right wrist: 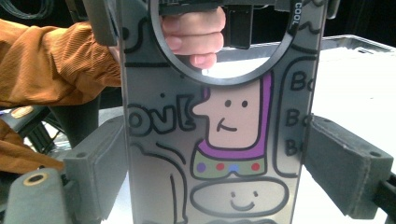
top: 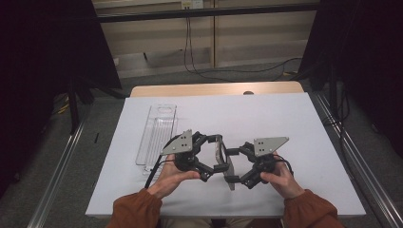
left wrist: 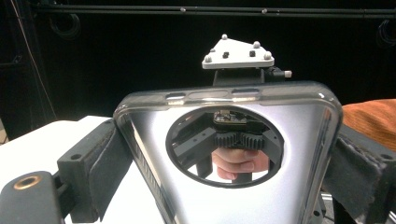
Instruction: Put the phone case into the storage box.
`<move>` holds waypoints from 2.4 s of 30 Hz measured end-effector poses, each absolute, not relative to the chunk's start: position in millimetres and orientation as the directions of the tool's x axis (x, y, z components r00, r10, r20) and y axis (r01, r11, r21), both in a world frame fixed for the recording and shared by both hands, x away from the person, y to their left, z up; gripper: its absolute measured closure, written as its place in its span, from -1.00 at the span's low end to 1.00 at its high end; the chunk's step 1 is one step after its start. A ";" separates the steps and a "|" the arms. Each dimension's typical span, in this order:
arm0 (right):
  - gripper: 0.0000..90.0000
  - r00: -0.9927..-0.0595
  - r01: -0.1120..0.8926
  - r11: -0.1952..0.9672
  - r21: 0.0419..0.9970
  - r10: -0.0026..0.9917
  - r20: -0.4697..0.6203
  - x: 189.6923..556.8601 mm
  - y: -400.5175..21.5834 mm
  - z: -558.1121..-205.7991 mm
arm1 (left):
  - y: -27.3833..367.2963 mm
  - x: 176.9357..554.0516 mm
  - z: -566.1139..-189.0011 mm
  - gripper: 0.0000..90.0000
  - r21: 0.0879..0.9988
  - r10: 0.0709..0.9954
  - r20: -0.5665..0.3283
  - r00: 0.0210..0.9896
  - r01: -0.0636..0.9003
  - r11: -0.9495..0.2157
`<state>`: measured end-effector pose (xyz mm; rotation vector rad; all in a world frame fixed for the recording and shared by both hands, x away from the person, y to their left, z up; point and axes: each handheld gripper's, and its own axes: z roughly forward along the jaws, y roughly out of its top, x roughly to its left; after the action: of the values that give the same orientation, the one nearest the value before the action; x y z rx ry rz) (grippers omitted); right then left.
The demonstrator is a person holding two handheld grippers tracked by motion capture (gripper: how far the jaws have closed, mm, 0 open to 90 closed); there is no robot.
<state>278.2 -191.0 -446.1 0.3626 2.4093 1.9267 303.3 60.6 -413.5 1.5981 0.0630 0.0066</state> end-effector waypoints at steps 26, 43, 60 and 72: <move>-0.96 -0.924 0.161 0.234 0.959 0.376 0.063 276.7 -193.0 -447.3 | 73.6 311.9 -410.3 -0.75 0.994 0.164 -0.030 0.986 0.047 -0.098; -1.00 -0.828 0.180 0.165 0.970 0.558 0.059 273.7 -209.7 -445.9 | 87.4 311.8 -408.3 -0.75 0.994 0.235 -0.054 0.971 0.075 -0.081; -1.00 -0.697 0.169 0.144 0.975 0.717 0.015 254.8 -230.6 -450.1 | 102.7 309.2 -406.8 -0.75 0.991 0.321 -0.053 0.946 0.091 -0.103; -1.00 -0.627 0.173 0.120 0.977 0.779 0.016 244.0 -248.2 -454.9 | 110.4 311.0 -402.9 -0.75 0.989 0.370 -0.074 0.926 0.116 -0.093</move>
<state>244.0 -248.2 -454.9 0.9188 1.8896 1.5379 311.0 110.4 -402.9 1.6630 0.3762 0.2209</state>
